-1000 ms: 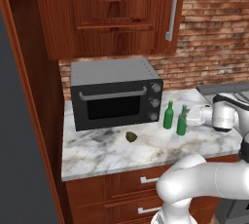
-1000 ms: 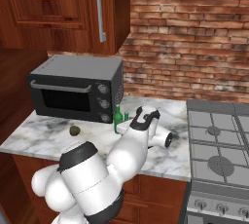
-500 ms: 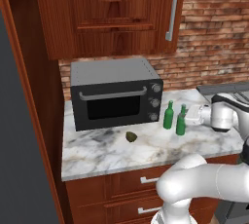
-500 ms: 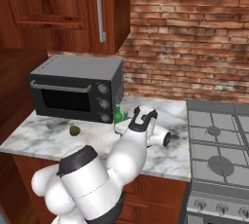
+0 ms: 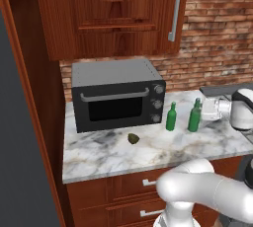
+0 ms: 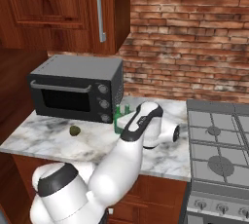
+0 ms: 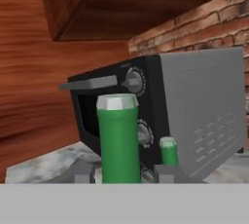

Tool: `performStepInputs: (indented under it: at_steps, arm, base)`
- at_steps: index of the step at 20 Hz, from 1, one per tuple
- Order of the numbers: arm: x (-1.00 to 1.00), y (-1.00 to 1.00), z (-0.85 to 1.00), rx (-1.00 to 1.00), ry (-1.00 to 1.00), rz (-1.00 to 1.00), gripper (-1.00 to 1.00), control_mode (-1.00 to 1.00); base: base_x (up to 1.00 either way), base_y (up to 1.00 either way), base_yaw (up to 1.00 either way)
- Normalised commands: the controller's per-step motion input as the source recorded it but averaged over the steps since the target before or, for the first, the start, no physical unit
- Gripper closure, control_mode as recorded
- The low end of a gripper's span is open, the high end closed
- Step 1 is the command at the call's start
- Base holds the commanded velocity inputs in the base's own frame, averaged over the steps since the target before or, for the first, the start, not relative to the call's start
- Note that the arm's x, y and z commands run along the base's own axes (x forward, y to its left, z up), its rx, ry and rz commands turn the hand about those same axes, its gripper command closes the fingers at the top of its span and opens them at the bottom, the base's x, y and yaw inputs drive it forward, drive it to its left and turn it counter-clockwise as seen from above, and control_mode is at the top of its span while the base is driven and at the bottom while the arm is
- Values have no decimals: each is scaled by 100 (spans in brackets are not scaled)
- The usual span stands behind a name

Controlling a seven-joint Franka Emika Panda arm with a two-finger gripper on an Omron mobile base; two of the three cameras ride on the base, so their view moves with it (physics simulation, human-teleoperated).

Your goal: Place the beers on the top shelf of the fridge to keep them out of children's reach, and place the kiwi on lower shelves for easy access.

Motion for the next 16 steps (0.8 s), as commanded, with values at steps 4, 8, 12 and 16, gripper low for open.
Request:
performStepInputs:
  at_steps: [4, 8, 12, 16]
  arm:
    - [-67, 6, 81, -8, 0, 0, 100, -100]
    - [-42, 39, 74, -13, 0, 0, 100, -100]
    - [-40, 63, 72, -18, 0, -2, 100, -100]
    - [-31, 65, 59, -16, 0, -5, 100, -100]
  base:
    - [0, 0, 0]
    - [0, 0, 0]
    - [0, 0, 0]
    - [0, 0, 0]
